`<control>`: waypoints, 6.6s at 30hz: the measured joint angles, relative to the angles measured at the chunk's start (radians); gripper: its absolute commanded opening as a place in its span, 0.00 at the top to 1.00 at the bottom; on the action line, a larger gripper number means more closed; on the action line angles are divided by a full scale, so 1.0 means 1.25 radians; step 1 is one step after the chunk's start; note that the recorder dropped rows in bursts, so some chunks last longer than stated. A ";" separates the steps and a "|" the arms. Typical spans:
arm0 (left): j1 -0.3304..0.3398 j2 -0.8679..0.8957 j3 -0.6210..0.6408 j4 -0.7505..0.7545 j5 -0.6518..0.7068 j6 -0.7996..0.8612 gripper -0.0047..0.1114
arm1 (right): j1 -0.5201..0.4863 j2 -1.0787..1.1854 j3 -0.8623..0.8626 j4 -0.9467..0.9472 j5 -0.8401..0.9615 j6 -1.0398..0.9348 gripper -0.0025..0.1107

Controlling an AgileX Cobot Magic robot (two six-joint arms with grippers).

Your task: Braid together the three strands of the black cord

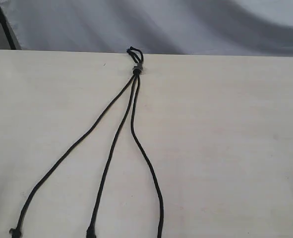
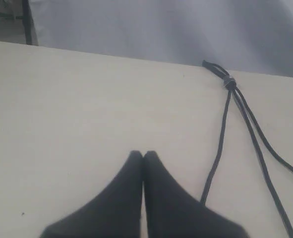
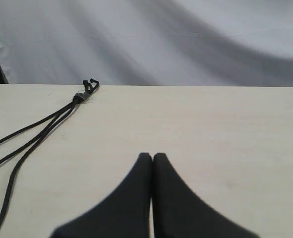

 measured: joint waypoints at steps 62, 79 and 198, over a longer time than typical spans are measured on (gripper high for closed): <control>0.000 0.541 -0.222 0.016 -0.375 -0.085 0.96 | 0.141 0.714 -0.401 0.085 -0.044 0.073 0.97; 0.000 0.852 -0.226 0.021 -0.361 -0.064 0.96 | 0.496 1.284 -0.691 0.084 0.071 0.071 0.66; -0.647 1.654 -1.179 0.006 0.256 -0.190 0.48 | -0.014 0.856 -0.639 -0.150 0.042 0.121 0.35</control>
